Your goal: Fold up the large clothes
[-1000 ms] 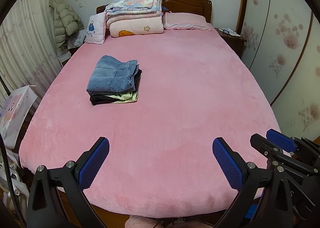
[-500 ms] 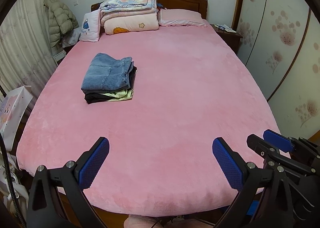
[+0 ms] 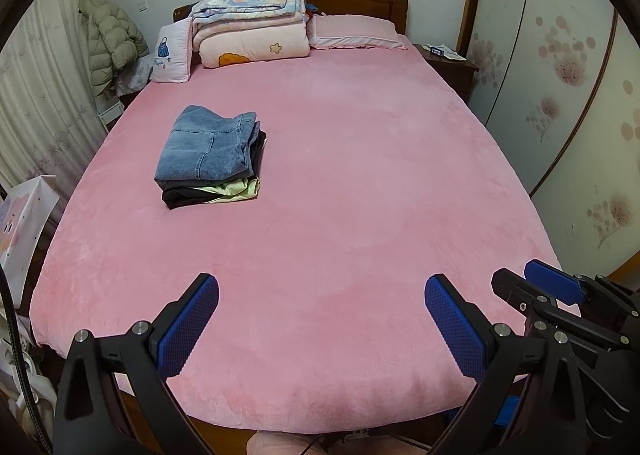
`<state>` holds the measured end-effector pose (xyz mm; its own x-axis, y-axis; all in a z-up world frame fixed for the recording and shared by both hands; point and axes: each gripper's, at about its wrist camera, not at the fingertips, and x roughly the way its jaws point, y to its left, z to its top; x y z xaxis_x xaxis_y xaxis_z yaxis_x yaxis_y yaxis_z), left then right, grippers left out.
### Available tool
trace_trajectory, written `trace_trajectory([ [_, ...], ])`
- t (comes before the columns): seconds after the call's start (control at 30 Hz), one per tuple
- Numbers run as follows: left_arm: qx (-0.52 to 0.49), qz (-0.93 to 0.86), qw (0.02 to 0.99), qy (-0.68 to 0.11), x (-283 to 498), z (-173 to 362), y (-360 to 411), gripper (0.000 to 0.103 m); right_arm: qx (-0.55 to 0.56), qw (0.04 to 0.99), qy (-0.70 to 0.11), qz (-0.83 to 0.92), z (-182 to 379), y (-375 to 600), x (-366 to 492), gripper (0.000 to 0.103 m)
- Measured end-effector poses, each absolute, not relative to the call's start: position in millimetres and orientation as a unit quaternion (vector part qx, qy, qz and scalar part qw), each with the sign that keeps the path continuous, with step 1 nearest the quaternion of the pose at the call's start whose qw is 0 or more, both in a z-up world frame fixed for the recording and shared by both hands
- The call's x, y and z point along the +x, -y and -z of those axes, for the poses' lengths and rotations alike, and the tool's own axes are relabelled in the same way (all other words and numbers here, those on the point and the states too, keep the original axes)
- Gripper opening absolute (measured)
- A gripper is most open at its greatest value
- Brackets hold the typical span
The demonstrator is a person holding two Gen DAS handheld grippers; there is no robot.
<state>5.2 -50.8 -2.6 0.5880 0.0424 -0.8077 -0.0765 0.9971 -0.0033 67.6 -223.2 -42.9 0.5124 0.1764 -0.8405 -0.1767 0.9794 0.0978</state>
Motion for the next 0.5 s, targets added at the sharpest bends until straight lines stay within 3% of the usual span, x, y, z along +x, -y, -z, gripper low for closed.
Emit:
trace_trajectory([
  [0.5, -0.018, -0.026, 0.889, -0.456, 11.3, 4.4, 47.0, 0.102, 0.003, 0.872, -0.481, -0.090, 40.5, 221.0, 68.9, 0.036],
])
